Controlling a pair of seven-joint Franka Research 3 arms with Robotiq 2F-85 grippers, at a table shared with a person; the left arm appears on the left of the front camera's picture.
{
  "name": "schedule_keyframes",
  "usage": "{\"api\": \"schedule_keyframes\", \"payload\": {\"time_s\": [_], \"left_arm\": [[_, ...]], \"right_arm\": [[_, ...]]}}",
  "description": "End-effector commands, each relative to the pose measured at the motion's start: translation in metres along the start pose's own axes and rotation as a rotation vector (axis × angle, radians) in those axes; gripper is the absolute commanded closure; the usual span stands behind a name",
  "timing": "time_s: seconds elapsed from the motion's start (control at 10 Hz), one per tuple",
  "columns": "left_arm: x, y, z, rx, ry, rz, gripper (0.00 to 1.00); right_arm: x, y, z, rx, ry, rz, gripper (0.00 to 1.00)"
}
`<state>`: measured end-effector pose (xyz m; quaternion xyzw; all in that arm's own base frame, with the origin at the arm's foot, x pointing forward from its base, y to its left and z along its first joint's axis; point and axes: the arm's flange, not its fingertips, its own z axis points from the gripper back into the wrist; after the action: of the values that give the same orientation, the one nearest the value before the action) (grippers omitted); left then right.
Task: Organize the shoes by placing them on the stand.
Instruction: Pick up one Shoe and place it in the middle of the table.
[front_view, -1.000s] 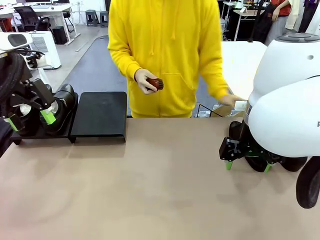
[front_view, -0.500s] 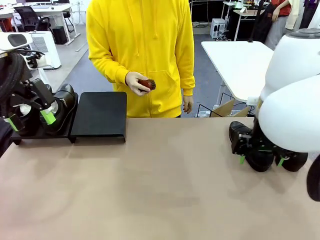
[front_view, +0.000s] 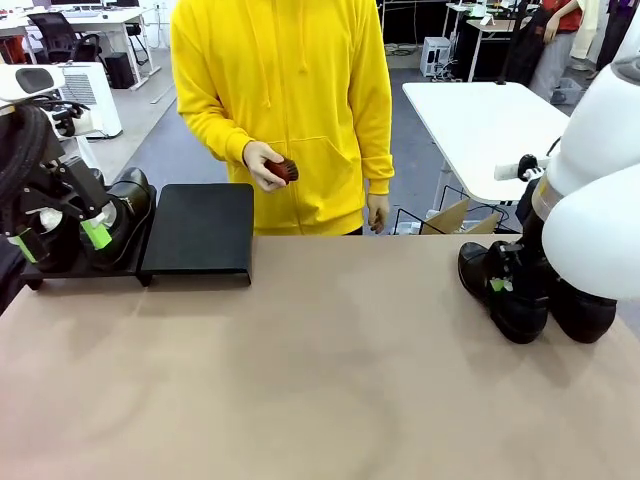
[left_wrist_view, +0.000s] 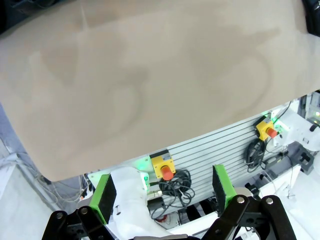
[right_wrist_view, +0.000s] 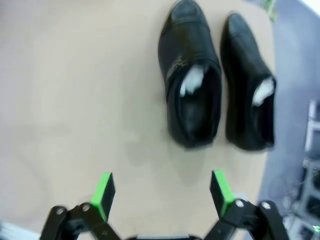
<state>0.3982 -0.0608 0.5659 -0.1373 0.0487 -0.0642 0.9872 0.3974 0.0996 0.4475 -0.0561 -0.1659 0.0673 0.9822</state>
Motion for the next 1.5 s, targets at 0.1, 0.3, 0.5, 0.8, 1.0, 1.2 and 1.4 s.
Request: {"api": "schedule_keyframes", "payload": {"time_s": [0.1, 0.3, 0.5, 0.8, 1.0, 1.2, 1.4], "left_arm": [[-0.004, 0.003, -0.002, -0.002, 0.0, -0.014, 0.0], [-0.004, 0.003, -0.002, -0.002, 0.0, -0.014, 0.0], [-0.004, 0.003, -0.002, -0.002, 0.0, -0.014, 0.0], [-0.004, 0.003, -0.002, -0.002, 0.0, -0.014, 0.0], [-0.004, 0.003, -0.002, -0.002, 0.0, -0.014, 0.0], [-0.004, 0.003, -0.002, -0.002, 0.0, -0.014, 0.0], [-0.004, 0.003, -0.002, -0.002, 0.0, -0.014, 0.0]], "right_arm": [[0.0, 0.0, 0.0, 0.0, 0.0, 0.0, 0.0], [0.0, 0.0, 0.0, 0.0, 0.0, 0.0, 0.0], [0.006, -0.002, -0.015, 0.023, -0.066, 0.203, 0.0], [0.039, -0.05, -0.048, 0.109, 0.09, 0.123, 0.0], [0.055, -0.075, -0.068, 0.17, 0.131, 0.113, 0.0], [0.068, -0.087, -0.083, 0.217, 0.139, 0.127, 0.0], [0.08, -0.095, -0.103, 0.217, 0.187, 0.121, 0.0]]}}
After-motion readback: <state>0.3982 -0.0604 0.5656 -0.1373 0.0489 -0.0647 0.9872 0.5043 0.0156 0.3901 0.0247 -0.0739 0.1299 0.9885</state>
